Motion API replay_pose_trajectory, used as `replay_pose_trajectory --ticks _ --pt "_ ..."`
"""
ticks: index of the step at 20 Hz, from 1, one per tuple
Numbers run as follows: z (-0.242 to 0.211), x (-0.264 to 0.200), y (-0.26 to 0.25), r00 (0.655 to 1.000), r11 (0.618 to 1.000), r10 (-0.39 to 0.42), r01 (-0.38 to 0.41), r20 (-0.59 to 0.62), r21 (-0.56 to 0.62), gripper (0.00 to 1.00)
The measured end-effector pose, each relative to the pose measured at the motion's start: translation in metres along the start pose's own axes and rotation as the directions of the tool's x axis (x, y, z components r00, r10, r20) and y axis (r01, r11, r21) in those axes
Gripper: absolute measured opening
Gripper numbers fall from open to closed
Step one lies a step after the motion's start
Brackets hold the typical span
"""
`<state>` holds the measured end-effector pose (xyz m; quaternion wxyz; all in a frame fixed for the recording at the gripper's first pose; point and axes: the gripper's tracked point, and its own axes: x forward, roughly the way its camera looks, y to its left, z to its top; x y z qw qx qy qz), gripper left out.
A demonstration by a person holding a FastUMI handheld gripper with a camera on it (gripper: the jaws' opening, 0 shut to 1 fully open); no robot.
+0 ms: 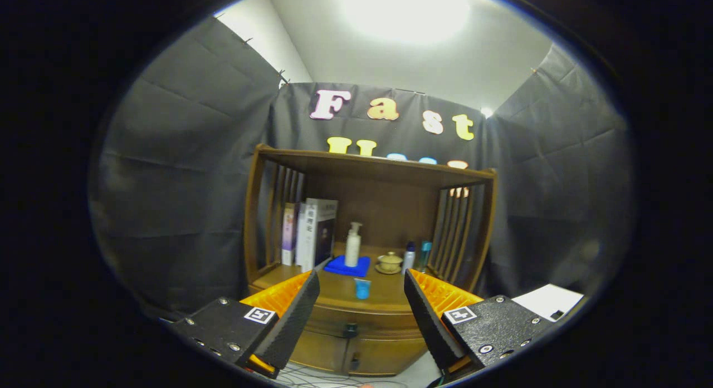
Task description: Pull open the drawer, take out the items inside it, and place them on the countertop above the cabinet.
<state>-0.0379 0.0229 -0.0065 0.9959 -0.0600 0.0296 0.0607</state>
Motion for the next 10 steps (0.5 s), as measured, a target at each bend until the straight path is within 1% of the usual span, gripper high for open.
replay_pose_trajectory --ticks 2,3,5,8,10 --pt "-0.01 0.003 0.013 0.999 0.999 0.038 -0.038 -0.031 -0.003 0.94" --pt "-0.011 0.004 0.014 0.999 0.999 0.033 -0.034 -0.034 -0.019 0.95" --pt "-0.015 0.008 0.011 0.999 0.999 0.012 -0.014 -0.038 -0.052 0.94" --pt "-0.011 0.007 0.008 1.0 0.999 -0.013 0.012 -0.022 -0.047 0.94" --pt "-0.004 0.004 -0.007 0.998 0.996 -0.067 0.068 0.009 -0.062 0.94"
